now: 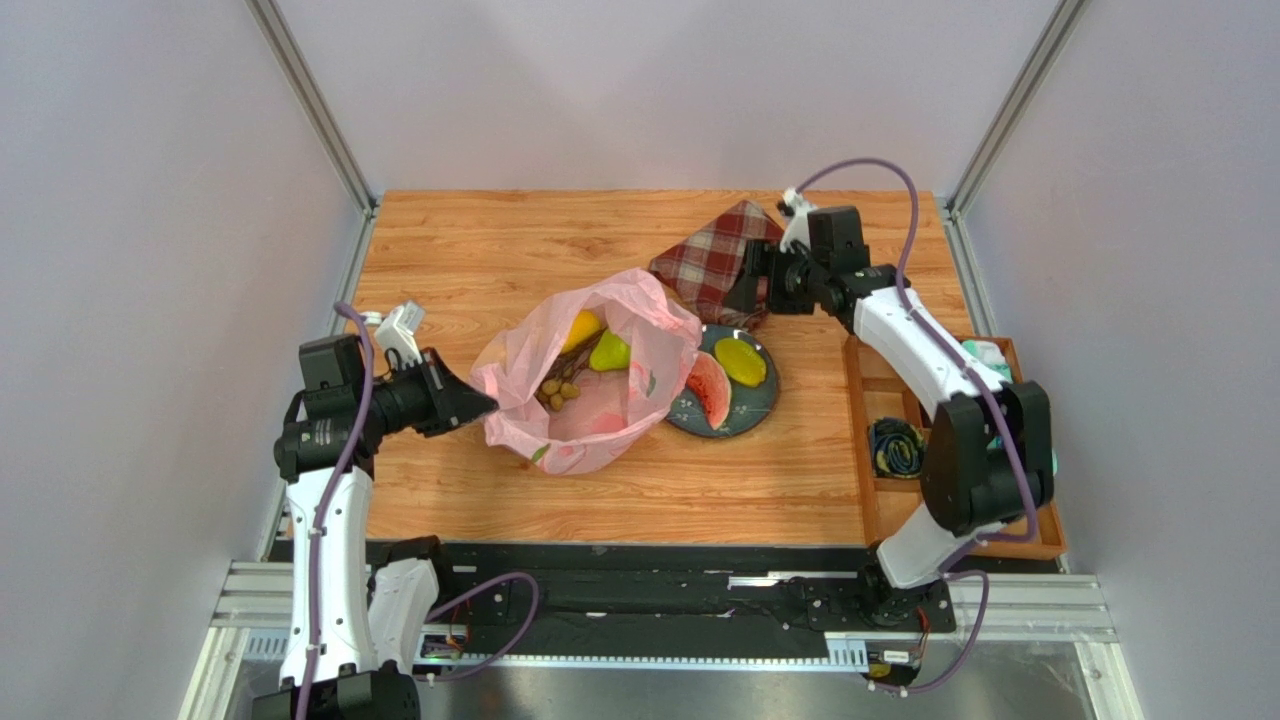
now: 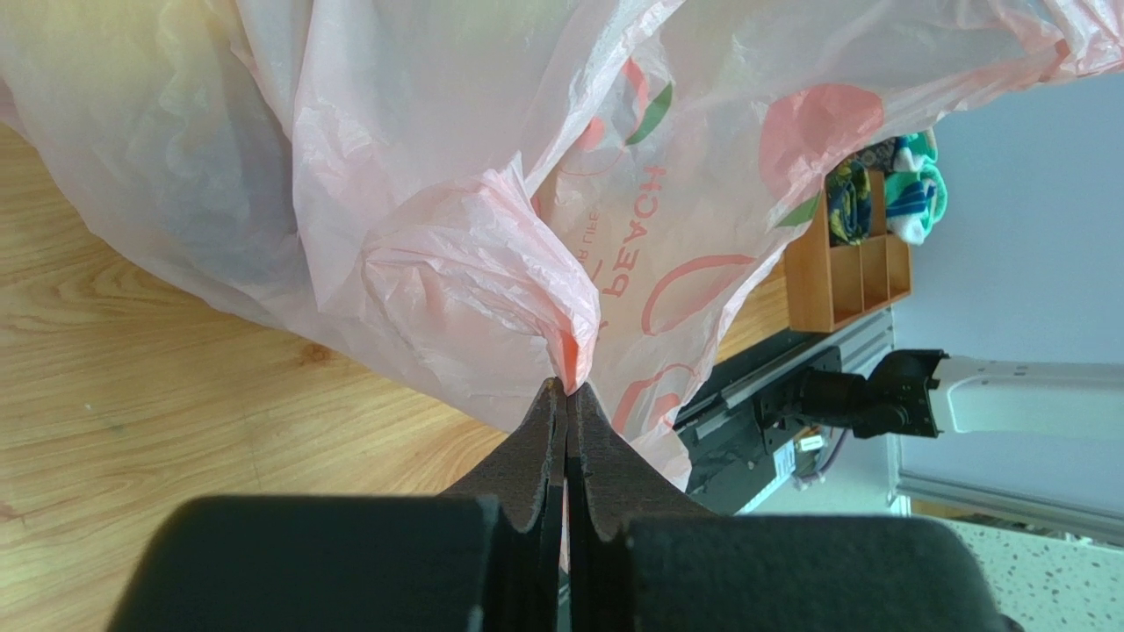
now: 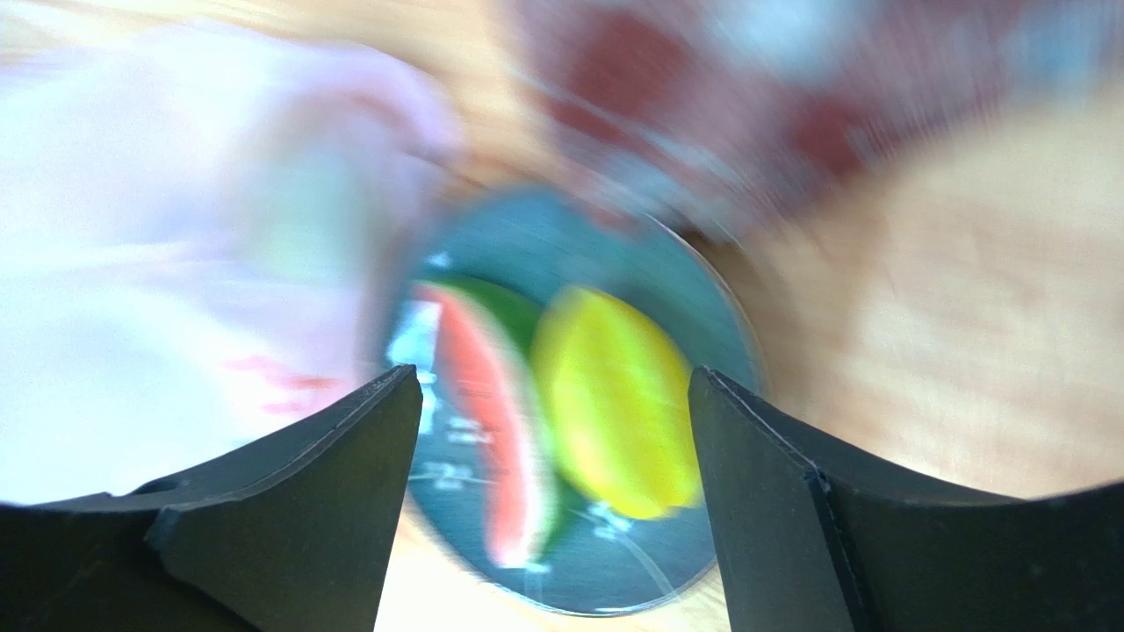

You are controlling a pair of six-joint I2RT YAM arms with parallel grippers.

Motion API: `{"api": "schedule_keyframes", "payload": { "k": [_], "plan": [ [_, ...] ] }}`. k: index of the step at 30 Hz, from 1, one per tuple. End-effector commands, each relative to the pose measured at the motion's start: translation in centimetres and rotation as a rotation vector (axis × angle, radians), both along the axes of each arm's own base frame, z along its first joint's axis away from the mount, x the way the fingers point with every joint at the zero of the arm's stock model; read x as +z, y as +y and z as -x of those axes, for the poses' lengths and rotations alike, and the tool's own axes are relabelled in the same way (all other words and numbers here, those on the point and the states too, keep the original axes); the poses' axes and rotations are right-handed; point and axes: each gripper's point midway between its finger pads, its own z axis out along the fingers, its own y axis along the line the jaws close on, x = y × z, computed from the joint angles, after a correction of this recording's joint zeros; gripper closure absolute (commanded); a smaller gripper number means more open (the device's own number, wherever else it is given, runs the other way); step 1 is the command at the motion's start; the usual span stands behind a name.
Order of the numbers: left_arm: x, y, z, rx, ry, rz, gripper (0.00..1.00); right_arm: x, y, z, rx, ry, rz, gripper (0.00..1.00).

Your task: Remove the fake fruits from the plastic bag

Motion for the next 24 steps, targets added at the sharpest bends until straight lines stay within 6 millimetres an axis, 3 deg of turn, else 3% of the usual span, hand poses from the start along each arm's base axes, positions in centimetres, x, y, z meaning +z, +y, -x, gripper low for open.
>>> {"api": "schedule_keyframes", "payload": {
  "k": [1,2,3,5,6,9,14,17,19,20,21,22,24],
  "plan": [
    [0.0,0.2,-0.4,0.017,0.0,0.013,1.0,17.0,7.2,3.3,0.382,-0.525,-0.017,0.26],
    [-0.1,0.3,-0.5,0.02,0.008,0.016,1.0,19.4,8.5,4.4,0.441,-0.617,0.007,0.28],
    [-0.1,0.2,-0.6,0.018,0.005,0.019,1.0,20.6,11.3,7.1,0.543,-0.675,-0.001,0.28],
    [-0.2,0.2,-0.7,0.021,0.013,0.024,1.0,20.8,13.7,9.4,0.677,-0.729,0.003,0.28],
    [-0.1,0.2,-0.7,0.019,0.014,0.027,1.0,19.6,15.2,10.7,0.74,-0.697,-0.007,0.3],
    [0.3,0.1,-0.6,0.018,0.006,0.027,1.0,16.2,16.8,12.5,0.819,-0.581,-0.037,0.4],
    [0.9,0.4,0.1,0.035,-0.022,0.008,1.0,9.9,18.0,11.3,0.781,-0.438,0.019,0.53],
    [0.0,0.5,0.4,0.057,0.004,-0.003,1.0,6.9,19.3,12.1,0.831,-0.454,0.095,0.54],
    [-0.2,0.7,0.4,0.067,0.008,-0.007,1.0,4.8,20.4,15.1,0.959,-0.455,0.125,0.54],
    [-0.1,0.8,0.3,0.072,0.01,-0.009,1.0,3.8,21.3,17.5,1.04,-0.437,0.104,0.52],
    [-0.1,0.8,0.3,0.073,0.004,-0.011,1.0,3.4,21.8,18.3,1.044,-0.426,0.083,0.49],
    [-0.1,0.8,0.3,0.074,0.001,-0.014,1.0,2.3,21.7,18.7,1.033,-0.396,0.085,0.47],
    [-0.3,0.9,0.3,0.08,0.004,-0.016,1.0,2.1,22.1,18.2,1.006,-0.398,0.085,0.46]
  ]
}}
